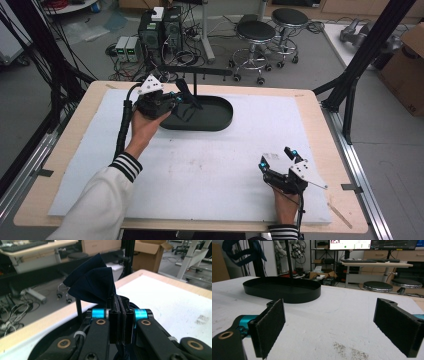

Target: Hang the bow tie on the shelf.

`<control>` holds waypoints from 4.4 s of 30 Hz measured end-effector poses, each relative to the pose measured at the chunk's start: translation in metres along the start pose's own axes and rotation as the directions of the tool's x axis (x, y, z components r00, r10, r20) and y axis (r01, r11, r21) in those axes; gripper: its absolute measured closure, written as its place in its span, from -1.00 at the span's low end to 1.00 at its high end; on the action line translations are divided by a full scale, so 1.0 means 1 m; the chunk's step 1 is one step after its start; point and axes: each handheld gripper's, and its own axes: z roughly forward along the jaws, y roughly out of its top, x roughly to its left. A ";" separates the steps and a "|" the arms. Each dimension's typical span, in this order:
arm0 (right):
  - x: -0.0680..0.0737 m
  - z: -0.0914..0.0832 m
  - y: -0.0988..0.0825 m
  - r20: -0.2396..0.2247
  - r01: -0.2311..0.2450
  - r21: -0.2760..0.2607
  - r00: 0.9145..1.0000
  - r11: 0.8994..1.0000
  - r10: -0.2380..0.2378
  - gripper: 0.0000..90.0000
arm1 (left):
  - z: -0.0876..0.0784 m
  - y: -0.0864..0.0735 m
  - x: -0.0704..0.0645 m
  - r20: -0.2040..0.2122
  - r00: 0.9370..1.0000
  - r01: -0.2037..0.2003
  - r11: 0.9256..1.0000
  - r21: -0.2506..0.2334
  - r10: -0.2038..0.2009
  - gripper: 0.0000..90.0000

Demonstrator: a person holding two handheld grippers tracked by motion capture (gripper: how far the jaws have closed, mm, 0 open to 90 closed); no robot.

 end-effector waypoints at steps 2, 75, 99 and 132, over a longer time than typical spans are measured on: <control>0.000 0.000 0.000 0.001 -0.003 0.000 1.000 1.000 0.003 -0.79 | 0.001 0.002 0.000 0.003 1.000 -0.012 1.000 0.000 0.012 0.95; 0.000 -0.001 0.000 0.004 -0.013 -0.010 1.000 1.000 0.013 -0.79 | 0.049 -0.001 0.054 -0.195 0.981 0.017 1.000 0.009 -0.015 0.94; -0.001 -0.002 -0.001 -0.002 -0.017 -0.016 1.000 1.000 0.017 -0.79 | 0.037 -0.032 0.047 -0.186 0.981 0.061 0.998 0.028 -0.055 -0.23; 0.002 -0.004 -0.002 0.012 -0.001 -0.037 1.000 0.999 0.002 -0.79 | -0.182 -0.196 0.030 -0.125 0.991 0.005 0.964 -0.265 -0.040 -0.66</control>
